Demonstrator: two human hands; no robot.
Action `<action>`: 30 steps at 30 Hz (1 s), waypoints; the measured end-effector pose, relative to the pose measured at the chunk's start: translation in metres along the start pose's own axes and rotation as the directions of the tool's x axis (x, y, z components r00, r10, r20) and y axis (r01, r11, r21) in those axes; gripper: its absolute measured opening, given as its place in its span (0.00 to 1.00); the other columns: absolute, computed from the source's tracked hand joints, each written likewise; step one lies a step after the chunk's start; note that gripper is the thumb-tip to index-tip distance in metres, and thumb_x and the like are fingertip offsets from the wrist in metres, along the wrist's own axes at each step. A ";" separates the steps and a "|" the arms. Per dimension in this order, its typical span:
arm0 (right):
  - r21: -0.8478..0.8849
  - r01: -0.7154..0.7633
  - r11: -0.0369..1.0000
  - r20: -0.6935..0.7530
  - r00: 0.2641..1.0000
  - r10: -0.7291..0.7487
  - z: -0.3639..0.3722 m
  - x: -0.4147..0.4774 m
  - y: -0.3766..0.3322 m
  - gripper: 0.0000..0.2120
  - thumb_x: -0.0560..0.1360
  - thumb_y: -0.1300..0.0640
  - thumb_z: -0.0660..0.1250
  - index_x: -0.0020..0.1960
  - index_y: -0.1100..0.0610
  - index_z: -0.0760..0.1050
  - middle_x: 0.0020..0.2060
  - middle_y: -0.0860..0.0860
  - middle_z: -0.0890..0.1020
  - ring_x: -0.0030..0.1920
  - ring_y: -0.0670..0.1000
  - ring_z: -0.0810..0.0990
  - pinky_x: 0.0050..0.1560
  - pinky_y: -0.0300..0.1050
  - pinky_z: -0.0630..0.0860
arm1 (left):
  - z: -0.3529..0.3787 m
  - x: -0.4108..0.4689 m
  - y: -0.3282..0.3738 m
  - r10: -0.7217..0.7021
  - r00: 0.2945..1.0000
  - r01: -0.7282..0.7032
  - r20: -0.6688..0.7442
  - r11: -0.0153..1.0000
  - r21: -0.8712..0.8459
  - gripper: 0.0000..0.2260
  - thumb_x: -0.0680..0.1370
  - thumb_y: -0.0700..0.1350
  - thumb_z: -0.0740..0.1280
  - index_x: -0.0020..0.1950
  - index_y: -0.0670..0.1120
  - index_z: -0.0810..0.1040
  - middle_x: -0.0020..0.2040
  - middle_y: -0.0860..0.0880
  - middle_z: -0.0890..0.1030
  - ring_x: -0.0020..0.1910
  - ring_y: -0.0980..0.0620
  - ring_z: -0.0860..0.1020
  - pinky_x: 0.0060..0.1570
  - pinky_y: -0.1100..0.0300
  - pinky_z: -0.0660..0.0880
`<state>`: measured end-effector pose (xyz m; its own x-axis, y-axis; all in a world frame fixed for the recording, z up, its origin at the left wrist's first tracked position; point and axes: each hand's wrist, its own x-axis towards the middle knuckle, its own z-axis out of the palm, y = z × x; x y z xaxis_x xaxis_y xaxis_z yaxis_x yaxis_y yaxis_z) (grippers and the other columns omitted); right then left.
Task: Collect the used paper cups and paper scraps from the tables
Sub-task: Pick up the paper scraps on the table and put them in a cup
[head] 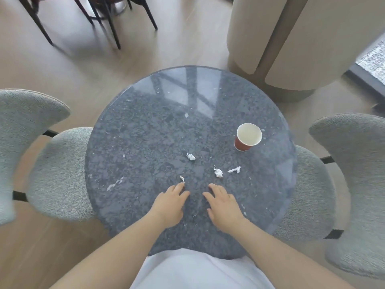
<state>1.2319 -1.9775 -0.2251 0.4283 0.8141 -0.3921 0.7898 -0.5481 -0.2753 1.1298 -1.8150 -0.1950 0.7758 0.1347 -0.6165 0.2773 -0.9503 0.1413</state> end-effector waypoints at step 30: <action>0.312 0.031 0.950 -0.235 0.971 0.045 -0.047 0.044 0.059 0.10 0.74 0.64 0.63 0.53 0.56 0.77 0.51 0.50 0.78 0.52 0.53 0.73 0.41 0.43 0.72 | -0.060 0.091 -0.015 -0.082 0.969 0.066 -0.232 0.995 -0.073 0.13 0.79 0.42 0.60 0.63 0.52 0.66 0.58 0.52 0.75 0.49 0.49 0.77 0.35 0.57 0.70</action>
<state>1.3176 -1.9647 -0.2176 0.5545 0.8109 -0.1871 0.6266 -0.5547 -0.5474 1.2301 -1.7718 -0.2068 0.8608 0.2732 -0.4293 0.3687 -0.9163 0.1562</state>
